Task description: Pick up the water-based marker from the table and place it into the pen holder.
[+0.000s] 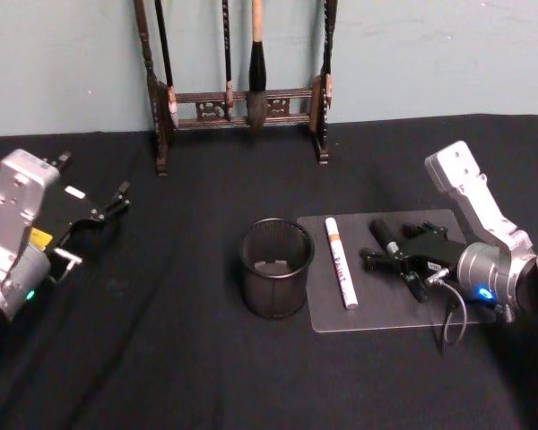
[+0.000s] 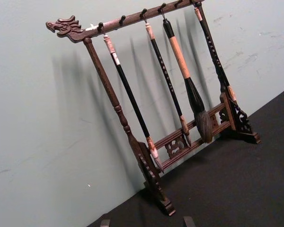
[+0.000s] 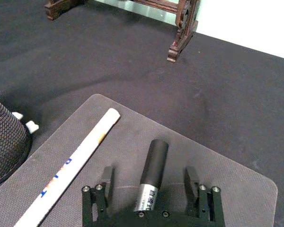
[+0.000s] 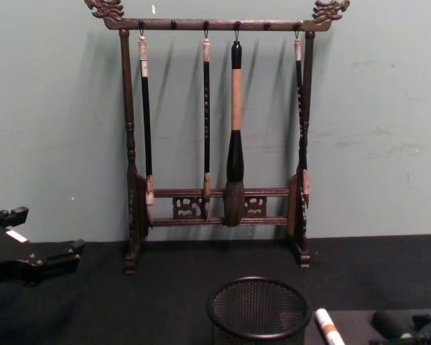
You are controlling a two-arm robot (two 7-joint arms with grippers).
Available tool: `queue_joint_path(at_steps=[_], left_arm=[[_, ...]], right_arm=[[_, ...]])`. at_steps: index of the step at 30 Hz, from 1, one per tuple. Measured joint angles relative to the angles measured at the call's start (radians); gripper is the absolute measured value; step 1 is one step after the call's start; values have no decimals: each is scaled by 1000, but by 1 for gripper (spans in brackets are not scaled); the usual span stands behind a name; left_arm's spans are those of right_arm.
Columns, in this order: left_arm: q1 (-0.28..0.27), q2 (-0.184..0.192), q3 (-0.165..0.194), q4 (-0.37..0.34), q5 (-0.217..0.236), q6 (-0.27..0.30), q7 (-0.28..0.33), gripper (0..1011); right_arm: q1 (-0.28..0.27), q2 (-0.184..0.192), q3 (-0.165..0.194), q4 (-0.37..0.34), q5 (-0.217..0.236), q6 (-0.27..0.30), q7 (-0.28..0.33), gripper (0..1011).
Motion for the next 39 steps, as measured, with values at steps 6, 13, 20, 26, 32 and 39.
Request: queue_joint_path(at_steps=[6, 13, 20, 26, 32, 39], left_arm=[[0, 0, 0, 0, 0, 0, 0, 1001], [0, 0, 0, 0, 0, 0, 0, 1001], [0, 0, 0, 0, 0, 0, 0, 1001], [0, 0, 0, 0, 0, 0, 0, 1001], [0, 0, 0, 0, 0, 0, 0, 1001], [0, 0, 0, 0, 0, 0, 0, 1001]], right_arm=[[1, 1, -1, 0, 2, 0, -1, 837], [1, 1, -2, -1, 3, -1, -1, 630], [1, 1, -2, -1, 3, -1, -2, 406], [1, 1, -2, -1, 4, -1, -2, 241], [1, 1, 0, -2, 4, -1, -2, 241], [-24, 0, 28, -44, -3, -25, 5, 242]])
